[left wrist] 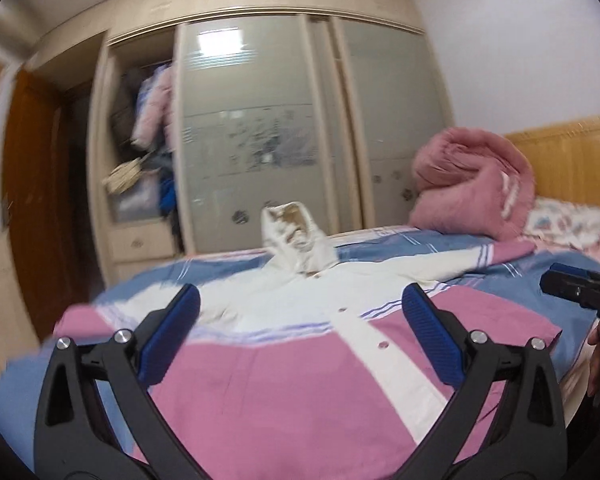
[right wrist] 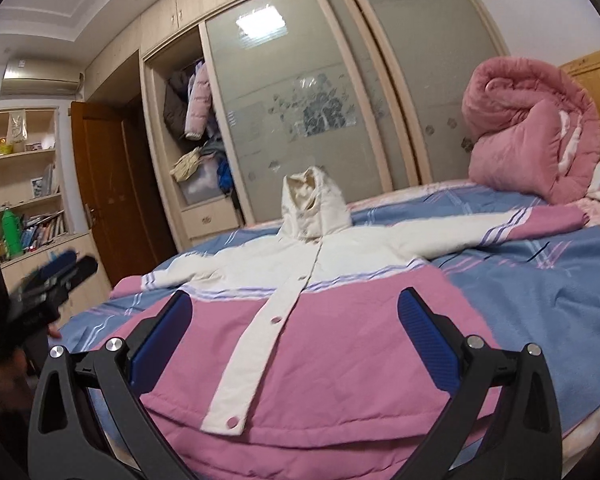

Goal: Fold large clothes
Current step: 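Move the right tool toward the pink sleeve cuff beside the quilt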

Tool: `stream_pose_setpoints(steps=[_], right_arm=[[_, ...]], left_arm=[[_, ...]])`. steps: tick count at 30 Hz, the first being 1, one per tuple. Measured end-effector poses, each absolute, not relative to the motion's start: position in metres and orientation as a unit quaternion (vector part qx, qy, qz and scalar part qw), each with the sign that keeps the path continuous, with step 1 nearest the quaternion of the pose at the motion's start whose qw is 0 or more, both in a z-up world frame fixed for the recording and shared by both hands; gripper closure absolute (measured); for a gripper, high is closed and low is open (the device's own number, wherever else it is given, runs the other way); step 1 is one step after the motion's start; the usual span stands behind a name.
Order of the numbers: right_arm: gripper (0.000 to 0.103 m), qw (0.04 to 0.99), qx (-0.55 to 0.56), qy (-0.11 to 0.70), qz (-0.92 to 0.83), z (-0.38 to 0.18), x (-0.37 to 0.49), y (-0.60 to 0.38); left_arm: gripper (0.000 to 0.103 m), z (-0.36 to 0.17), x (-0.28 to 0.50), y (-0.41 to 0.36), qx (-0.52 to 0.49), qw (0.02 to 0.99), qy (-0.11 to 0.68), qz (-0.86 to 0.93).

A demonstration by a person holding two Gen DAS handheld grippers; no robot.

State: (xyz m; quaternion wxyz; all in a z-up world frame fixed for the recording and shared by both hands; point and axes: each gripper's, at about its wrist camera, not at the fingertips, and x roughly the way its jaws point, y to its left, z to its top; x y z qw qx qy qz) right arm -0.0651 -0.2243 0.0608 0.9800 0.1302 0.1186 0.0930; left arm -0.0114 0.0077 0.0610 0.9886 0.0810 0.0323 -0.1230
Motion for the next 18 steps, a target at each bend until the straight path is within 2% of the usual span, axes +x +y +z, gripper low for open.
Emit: stream_pose_setpoints(steps=[11, 14, 18], right_arm=[[0.001, 0.987, 0.034, 0.154, -0.012, 0.055, -0.069, -0.222], [0.001, 0.986, 0.016, 0.163, -0.024, 0.06, -0.076, -0.217], [0.001, 0.985, -0.034, 0.162, -0.046, 0.064, -0.075, -0.196]], left_arm=[[0.002, 0.071, 0.08, -0.048, 0.165, 0.977, 0.032, -0.135], [0.002, 0.068, 0.076, -0.038, 0.115, 0.983, 0.029, -0.14], [0.002, 0.038, 0.065, -0.008, 0.016, 0.984, 0.104, -0.145]])
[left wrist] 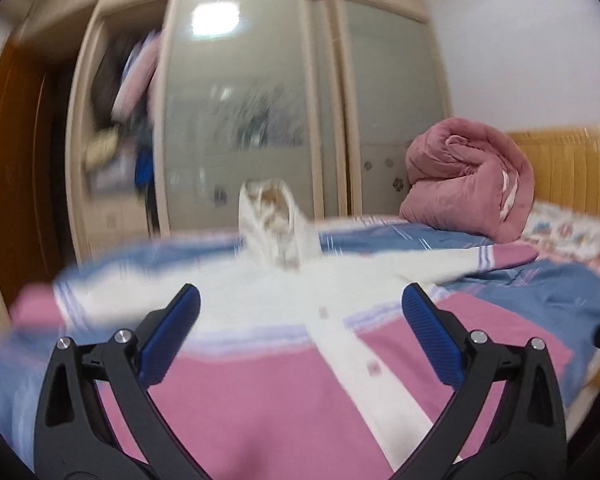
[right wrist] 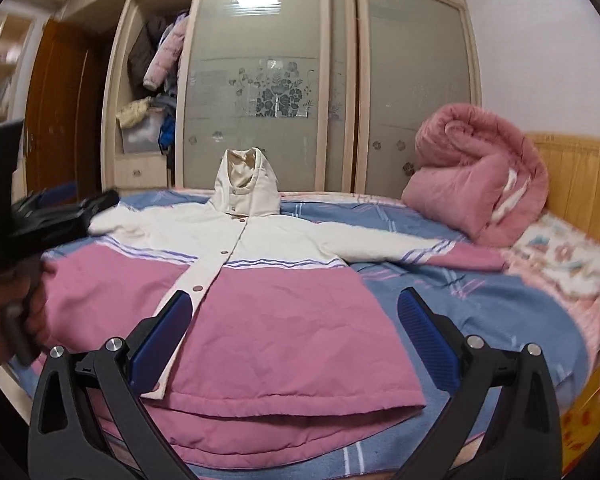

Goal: Fold large clothes
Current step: 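Move the right tool toward the pink sleeve cuff beside the quilt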

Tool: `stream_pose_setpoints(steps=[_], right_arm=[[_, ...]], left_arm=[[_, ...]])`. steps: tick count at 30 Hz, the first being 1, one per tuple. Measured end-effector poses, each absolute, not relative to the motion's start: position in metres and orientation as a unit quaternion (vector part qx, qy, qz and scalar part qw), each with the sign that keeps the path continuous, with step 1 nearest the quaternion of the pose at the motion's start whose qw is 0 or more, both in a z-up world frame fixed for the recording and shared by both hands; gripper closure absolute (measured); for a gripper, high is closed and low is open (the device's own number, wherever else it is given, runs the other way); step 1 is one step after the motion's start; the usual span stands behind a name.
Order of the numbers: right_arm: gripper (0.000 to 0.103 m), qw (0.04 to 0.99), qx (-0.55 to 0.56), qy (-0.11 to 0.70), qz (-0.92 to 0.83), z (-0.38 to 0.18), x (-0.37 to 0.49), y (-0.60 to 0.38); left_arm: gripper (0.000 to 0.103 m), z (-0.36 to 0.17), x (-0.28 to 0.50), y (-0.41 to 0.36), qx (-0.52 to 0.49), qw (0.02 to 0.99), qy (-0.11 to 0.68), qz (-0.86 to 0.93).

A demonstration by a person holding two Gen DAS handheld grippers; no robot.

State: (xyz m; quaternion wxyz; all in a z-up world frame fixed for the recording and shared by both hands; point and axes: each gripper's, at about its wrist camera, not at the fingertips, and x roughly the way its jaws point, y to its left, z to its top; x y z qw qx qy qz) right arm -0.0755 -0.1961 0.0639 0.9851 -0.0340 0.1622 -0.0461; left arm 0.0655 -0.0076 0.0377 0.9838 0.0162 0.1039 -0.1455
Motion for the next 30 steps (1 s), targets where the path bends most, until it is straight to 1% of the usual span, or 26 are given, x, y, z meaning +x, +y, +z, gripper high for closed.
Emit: stream_pose_setpoints(steps=[2, 3, 6, 7, 8, 10, 11, 12, 14, 16, 17, 19, 20, 22, 25, 28, 30], right_arm=[[0.001, 0.986, -0.049, 0.149, -0.058, 0.066, -0.074, -0.19], [0.001, 0.984, -0.047, 0.16, -0.064, 0.067, -0.066, -0.188], [0.001, 0.973, -0.032, 0.21, -0.095, 0.073, -0.042, -0.199], [0.001, 0.972, -0.018, 0.21, -0.105, 0.075, -0.038, -0.206], [0.001, 0.972, 0.004, 0.204, -0.117, 0.079, -0.035, -0.216], [0.001, 0.969, 0.031, 0.201, -0.14, 0.084, -0.022, -0.233], [0.001, 0.967, 0.024, 0.205, -0.147, 0.087, -0.013, -0.236], [0.001, 0.967, 0.008, 0.206, -0.151, 0.091, -0.003, -0.238], [0.001, 0.968, -0.004, 0.203, -0.145, 0.094, 0.008, -0.24], [0.001, 0.965, 0.004, 0.218, -0.145, 0.093, 0.026, -0.255], [0.001, 0.962, 0.015, 0.228, -0.146, 0.092, 0.034, -0.265], [0.001, 0.957, 0.065, 0.24, -0.152, 0.095, 0.051, -0.3], [0.001, 0.955, 0.092, 0.237, -0.156, 0.098, 0.056, -0.318], [0.001, 0.943, 0.164, 0.237, -0.166, 0.1, 0.071, -0.37], [0.001, 0.91, 0.276, 0.243, -0.189, 0.089, 0.088, -0.451], [0.002, 0.892, 0.35, 0.232, -0.167, 0.073, 0.1, -0.513], [0.018, 0.881, 0.359, 0.248, -0.182, 0.06, 0.111, -0.543]], left_arm=[[0.002, 0.039, 0.071, -0.01, 0.013, 0.97, 0.159, -0.184], [0.002, 0.041, 0.071, -0.011, 0.026, 0.966, 0.172, -0.192], [0.002, 0.051, 0.075, 0.001, 0.018, 0.965, 0.165, -0.204], [0.002, 0.055, 0.088, 0.002, 0.011, 0.962, 0.176, -0.207], [0.002, 0.061, 0.107, -0.005, 0.02, 0.953, 0.204, -0.222], [0.002, 0.067, 0.131, -0.025, 0.086, 0.937, 0.241, -0.238], [0.002, 0.069, 0.139, -0.031, 0.118, 0.935, 0.248, -0.224], [0.002, 0.068, 0.142, -0.03, 0.13, 0.942, 0.241, -0.193], [0.002, 0.061, 0.138, -0.013, 0.086, 0.954, 0.226, -0.178], [0.002, 0.038, 0.133, 0.009, 0.021, 0.948, 0.246, -0.199], [0.002, 0.024, 0.132, 0.017, 0.005, 0.942, 0.272, -0.196], [0.002, 0.021, 0.142, 0.015, -0.006, 0.92, 0.366, -0.144], [0.002, 0.025, 0.142, 0.014, -0.019, 0.91, 0.378, -0.17], [0.002, 0.042, 0.13, 0.011, -0.011, 0.905, 0.363, -0.22], [0.002, 0.055, 0.113, 0.014, 0.058, 0.938, 0.298, -0.164], [0.002, 0.06, 0.111, 0.027, 0.074, 0.954, 0.262, -0.125], [0.002, 0.057, 0.117, 0.039, 0.051, 0.955, 0.269, -0.115]])
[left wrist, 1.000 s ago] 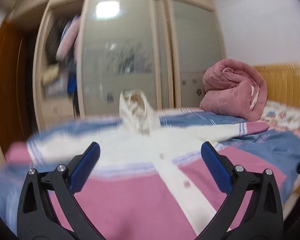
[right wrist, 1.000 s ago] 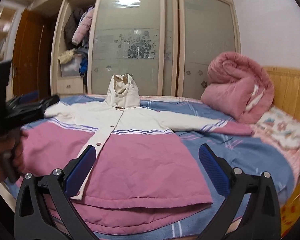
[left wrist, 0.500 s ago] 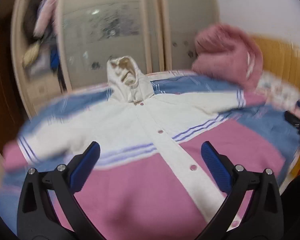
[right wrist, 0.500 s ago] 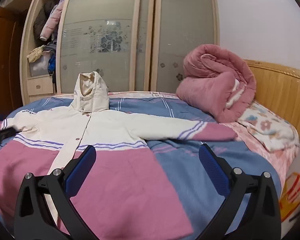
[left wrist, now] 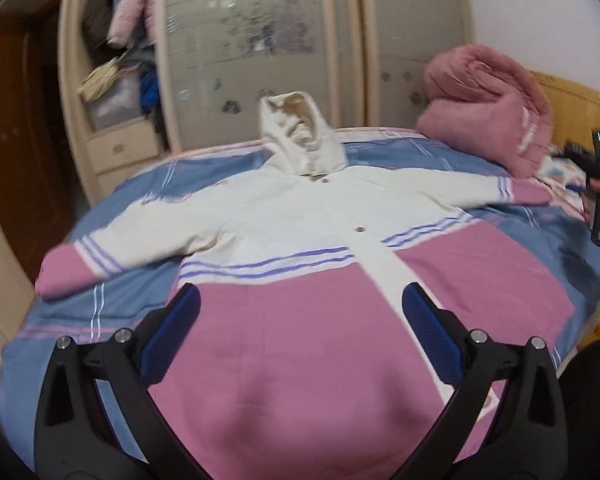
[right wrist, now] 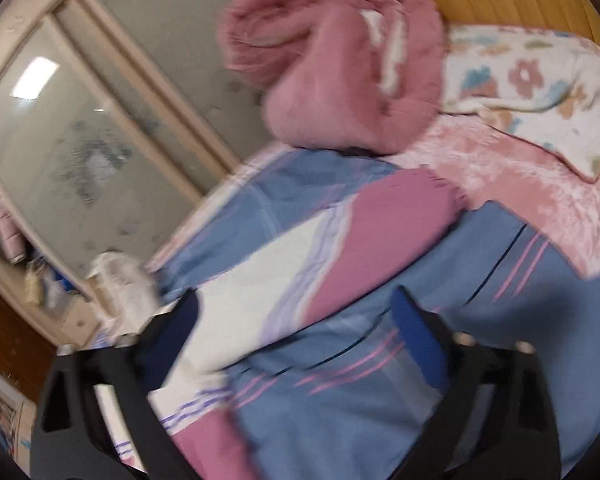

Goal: Fold large clothes
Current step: 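Move the right tool toward the pink sleeve cuff beside the quilt, then grasp the pink sleeve cuff with the right gripper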

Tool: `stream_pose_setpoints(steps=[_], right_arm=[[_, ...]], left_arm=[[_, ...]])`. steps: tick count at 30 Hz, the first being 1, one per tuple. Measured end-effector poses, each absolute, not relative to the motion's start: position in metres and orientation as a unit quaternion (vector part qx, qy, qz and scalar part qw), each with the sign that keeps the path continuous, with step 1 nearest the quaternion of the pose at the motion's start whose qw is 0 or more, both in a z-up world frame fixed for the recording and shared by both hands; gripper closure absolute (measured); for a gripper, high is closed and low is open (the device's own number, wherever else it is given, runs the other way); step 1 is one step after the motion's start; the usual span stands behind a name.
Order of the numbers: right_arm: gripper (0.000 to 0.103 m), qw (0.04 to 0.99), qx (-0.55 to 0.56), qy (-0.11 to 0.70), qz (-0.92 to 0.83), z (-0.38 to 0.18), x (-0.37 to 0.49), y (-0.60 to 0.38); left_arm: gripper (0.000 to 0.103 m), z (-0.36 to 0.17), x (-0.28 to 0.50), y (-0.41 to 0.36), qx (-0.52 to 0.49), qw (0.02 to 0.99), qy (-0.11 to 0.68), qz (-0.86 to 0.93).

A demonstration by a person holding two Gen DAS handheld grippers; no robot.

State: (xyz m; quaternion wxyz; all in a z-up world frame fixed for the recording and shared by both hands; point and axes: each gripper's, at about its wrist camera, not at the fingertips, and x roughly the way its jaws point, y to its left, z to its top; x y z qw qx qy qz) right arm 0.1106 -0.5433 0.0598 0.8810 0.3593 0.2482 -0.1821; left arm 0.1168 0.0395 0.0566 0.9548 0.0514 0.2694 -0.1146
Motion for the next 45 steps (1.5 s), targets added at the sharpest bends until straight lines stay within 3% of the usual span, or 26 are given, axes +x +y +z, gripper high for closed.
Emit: stream_pose_setpoints(steps=[3, 22, 28, 33, 40, 45], right_arm=[[0.036, 0.843, 0.42, 0.268, -0.202, 0.027, 0.12, -0.587], [0.061, 0.786, 0.477, 0.274, -0.283, -0.04, 0.155, -0.678], [0.085, 0.81, 0.44, 0.259, -0.29, -0.014, 0.166, -0.666], [0.093, 0.863, 0.355, 0.221, -0.285, 0.053, 0.187, -0.621], [0.1, 0.964, 0.108, 0.159, -0.185, 0.163, 0.245, -0.437], [0.1, 0.981, 0.001, 0.186, -0.058, 0.151, 0.289, -0.281]], left_arm=[[0.002, 0.049, 0.129, 0.064, 0.0, 0.948, 0.298, -0.115], [0.002, 0.022, 0.156, 0.081, 0.016, 0.955, 0.293, -0.037], [0.002, 0.03, 0.161, 0.088, -0.006, 0.959, 0.282, -0.027], [0.002, 0.037, 0.166, 0.098, -0.027, 0.96, 0.278, -0.016], [0.002, 0.045, 0.162, 0.118, -0.057, 0.963, 0.263, 0.007], [0.002, 0.046, 0.162, 0.132, -0.072, 0.962, 0.263, 0.023]])
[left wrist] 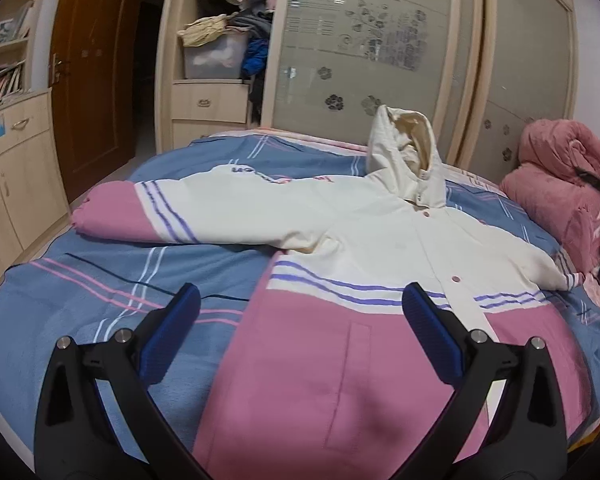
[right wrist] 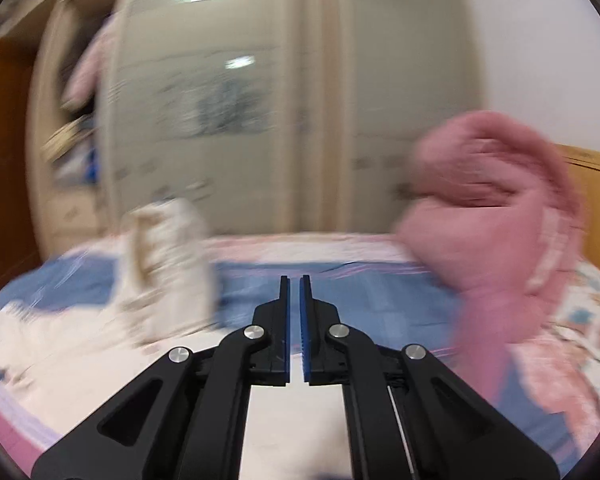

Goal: Fold large clothes
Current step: 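Grasp the pink sleeve cuff with the right gripper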

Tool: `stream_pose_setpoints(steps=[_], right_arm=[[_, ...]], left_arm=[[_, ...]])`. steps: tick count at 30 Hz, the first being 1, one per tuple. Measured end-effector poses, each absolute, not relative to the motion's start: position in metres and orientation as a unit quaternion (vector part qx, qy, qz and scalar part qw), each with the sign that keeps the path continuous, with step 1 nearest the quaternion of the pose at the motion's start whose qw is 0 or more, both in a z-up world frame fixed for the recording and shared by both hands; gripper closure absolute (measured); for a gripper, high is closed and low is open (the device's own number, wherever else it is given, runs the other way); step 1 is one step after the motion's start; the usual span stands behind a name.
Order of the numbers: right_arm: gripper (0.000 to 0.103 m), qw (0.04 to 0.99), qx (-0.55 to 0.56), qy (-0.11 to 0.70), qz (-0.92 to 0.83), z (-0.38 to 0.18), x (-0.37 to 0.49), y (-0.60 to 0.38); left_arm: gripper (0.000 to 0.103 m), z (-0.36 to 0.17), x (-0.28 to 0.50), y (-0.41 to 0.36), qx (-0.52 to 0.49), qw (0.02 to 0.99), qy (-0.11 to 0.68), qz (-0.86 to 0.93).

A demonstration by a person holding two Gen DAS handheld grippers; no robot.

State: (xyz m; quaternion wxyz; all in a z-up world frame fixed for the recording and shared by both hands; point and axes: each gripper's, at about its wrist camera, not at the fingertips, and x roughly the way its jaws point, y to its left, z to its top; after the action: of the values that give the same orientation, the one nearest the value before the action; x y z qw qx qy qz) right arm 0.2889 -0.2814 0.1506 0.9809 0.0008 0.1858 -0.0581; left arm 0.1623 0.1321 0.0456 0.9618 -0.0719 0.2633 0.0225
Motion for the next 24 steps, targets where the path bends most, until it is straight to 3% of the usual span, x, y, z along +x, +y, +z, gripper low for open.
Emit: stream_pose_setpoints(steps=[5, 7, 9, 10, 16, 21, 24], right_arm=[[0.099, 0.972, 0.017, 0.236, 0.005, 0.107, 0.303, -0.208], [0.088, 0.967, 0.066, 0.246, 0.007, 0.104, 0.292, -0.22], [0.007, 0.969, 0.107, 0.224, -0.019, 0.108, 0.266, -0.25], [0.001, 0.969, 0.138, 0.201, -0.04, 0.11, 0.243, -0.276], [0.001, 0.933, 0.254, 0.207, -0.15, 0.094, 0.162, -0.457], [0.026, 0.844, 0.458, 0.187, -0.207, 0.047, 0.109, -0.596], [0.03, 0.816, 0.492, 0.202, -0.227, 0.022, 0.105, -0.634]], left_arm=[[0.002, 0.047, 0.165, 0.143, -0.089, 0.961, 0.261, 0.04], [0.002, 0.046, 0.169, 0.144, -0.1, 0.957, 0.272, 0.028], [0.002, 0.044, 0.169, 0.14, -0.099, 0.956, 0.275, 0.021], [0.002, 0.043, 0.17, 0.137, -0.095, 0.956, 0.278, 0.016], [0.002, 0.037, 0.168, 0.102, -0.061, 0.952, 0.3, -0.031], [0.002, 0.03, 0.162, 0.071, -0.024, 0.951, 0.304, -0.056], [0.002, 0.025, 0.165, 0.055, -0.007, 0.948, 0.311, -0.063]])
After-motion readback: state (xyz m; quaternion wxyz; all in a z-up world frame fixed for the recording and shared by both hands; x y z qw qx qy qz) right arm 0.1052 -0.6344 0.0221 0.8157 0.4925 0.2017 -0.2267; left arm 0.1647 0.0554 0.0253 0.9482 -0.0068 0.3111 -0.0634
